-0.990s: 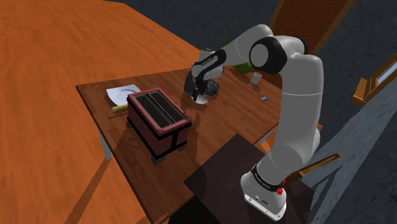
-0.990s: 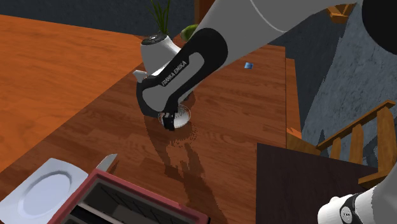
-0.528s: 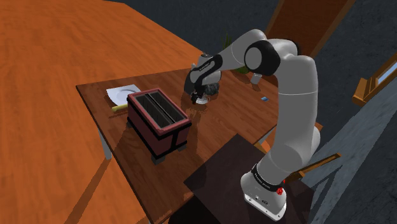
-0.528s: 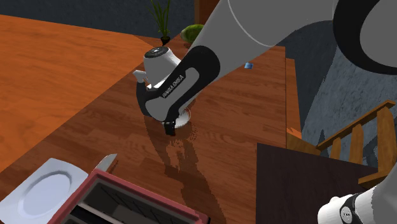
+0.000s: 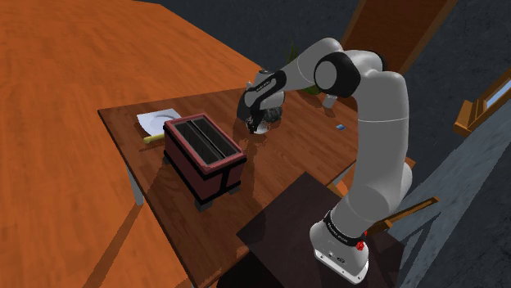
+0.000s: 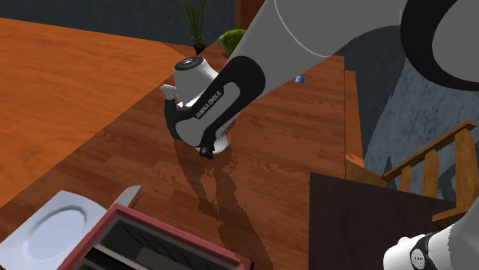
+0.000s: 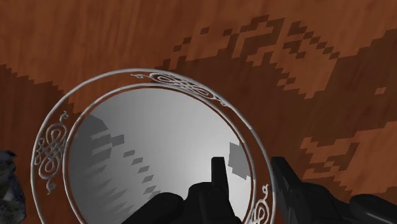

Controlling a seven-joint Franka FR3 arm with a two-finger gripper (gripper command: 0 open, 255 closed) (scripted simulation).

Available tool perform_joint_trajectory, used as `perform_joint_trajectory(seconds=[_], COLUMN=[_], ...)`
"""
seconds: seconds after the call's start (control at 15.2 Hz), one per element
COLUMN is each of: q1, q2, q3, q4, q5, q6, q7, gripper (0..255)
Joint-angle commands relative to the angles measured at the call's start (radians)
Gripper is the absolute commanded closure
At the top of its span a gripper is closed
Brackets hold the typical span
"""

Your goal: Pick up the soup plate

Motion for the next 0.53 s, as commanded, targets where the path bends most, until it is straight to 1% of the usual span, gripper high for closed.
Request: perform_joint_trajectory(seconds=[0.0, 0.46], q1=[0.000, 0.007], q2=[0.001, -0.057], q3=[0.000, -0.010], q4=[-0.001, 0.000], q5=[0.000, -0.011], q6=[0.000, -0.059], q7=[0.000, 0.002], gripper=[255, 255])
